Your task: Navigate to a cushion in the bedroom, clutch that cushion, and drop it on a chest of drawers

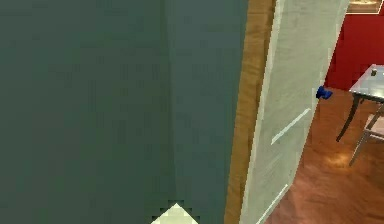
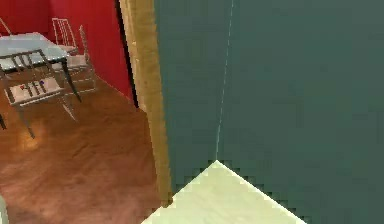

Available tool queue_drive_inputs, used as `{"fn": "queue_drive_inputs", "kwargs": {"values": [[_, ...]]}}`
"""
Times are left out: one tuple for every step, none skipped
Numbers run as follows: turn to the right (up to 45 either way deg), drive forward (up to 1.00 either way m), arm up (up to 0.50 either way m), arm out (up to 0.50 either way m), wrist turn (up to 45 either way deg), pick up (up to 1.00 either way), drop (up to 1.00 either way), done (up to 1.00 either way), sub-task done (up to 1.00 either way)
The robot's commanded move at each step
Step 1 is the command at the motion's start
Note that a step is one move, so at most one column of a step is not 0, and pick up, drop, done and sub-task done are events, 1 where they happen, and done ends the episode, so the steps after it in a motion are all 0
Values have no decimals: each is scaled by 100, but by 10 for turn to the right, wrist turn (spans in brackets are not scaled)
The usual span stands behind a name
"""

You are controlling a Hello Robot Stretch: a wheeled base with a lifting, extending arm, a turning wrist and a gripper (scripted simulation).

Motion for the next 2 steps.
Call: {"fn": "queue_drive_inputs", "kwargs": {"values": [[-450,0,0,0,0,0,0,0,0],[-390,0,0,0,0,0,0,0,0]]}}
